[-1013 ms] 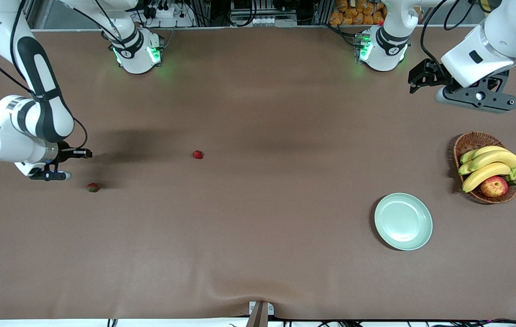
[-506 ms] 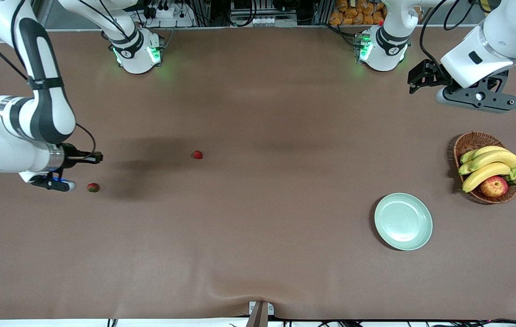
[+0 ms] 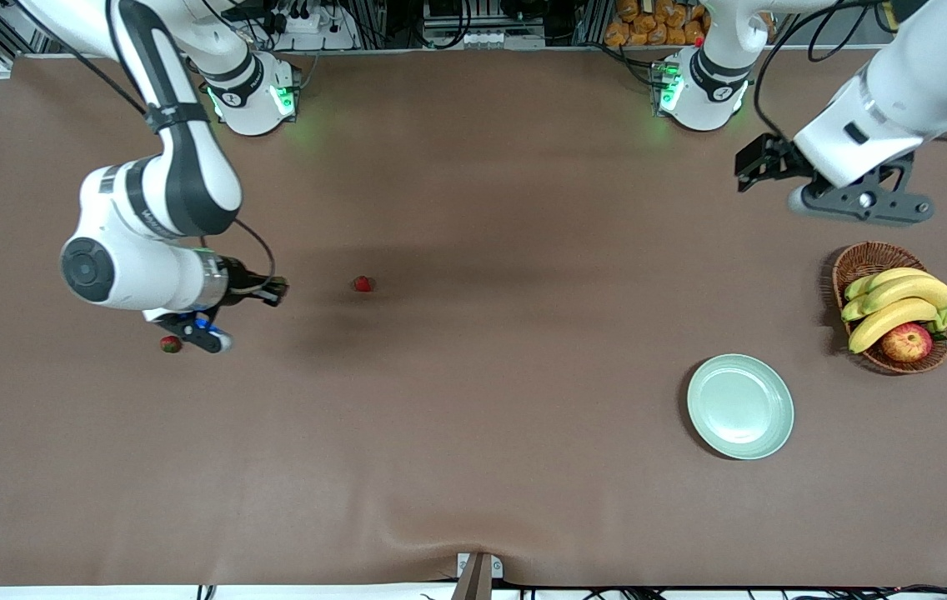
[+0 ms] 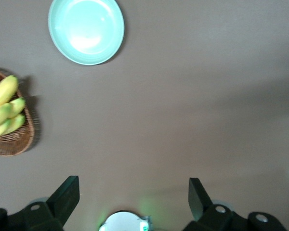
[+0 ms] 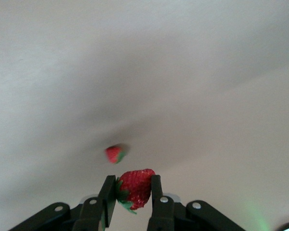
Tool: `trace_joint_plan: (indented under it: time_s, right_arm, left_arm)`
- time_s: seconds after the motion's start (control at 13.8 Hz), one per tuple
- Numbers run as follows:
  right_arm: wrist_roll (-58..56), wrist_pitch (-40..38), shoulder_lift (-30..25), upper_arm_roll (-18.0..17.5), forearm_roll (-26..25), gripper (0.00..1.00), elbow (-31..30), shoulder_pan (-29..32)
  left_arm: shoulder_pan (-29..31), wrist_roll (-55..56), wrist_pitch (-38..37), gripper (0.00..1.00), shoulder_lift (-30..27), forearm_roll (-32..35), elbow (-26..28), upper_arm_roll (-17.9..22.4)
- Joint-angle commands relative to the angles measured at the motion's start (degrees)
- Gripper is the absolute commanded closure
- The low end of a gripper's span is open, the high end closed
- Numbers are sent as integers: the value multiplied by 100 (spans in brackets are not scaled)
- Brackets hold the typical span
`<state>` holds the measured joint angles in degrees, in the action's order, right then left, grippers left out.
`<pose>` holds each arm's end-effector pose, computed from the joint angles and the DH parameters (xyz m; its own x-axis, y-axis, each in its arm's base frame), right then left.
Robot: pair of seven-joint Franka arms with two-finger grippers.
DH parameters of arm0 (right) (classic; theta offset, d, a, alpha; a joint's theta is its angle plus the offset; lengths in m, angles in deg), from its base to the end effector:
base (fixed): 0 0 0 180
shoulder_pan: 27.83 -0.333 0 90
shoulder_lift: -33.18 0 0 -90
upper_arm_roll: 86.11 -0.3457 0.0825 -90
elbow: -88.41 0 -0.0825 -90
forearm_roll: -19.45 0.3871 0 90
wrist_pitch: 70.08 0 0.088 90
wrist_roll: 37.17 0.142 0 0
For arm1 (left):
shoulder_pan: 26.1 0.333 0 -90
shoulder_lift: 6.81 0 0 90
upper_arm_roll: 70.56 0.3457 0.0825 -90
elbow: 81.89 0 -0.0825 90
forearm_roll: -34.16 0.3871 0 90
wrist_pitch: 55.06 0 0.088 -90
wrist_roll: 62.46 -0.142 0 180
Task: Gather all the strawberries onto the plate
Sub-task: 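Set the strawberry mid-table with the right gripper while the left gripper approaches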
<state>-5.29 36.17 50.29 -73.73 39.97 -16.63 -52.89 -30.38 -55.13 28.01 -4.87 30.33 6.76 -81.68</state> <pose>0.5765 0.1767 0.3497 0.8314 -0.4230 -0.3602 -0.4721 -0.8797 -0.0566 0.5286 -0.1542 0.6027 0.9795 -0.1469 -0.1382 -0.1403 -0.9885 0.0561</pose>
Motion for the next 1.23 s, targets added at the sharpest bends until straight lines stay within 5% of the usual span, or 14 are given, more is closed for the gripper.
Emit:
trace_joint_plan:
  time_s: [0.0,0.29,0.65,1.16]
  right_arm:
    - [870,28,100,72,319,100,395,-515]
    - [2039,914,301,72,716,100,466,-1438]
    - [3482,1451,1302,81,716,100,1291,-2274]
    - [3984,2647,2270,81,698,100,1284,-2942]
  left_arm:
    - [-37,234,208,0,288,-320,-102,-12]
    - [-274,814,622,0,622,-347,-102,-21]
    - [-556,1245,1130,0,1018,-356,-172,-21]
    - [-732,1421,1633,0,1492,-277,-119,-39]
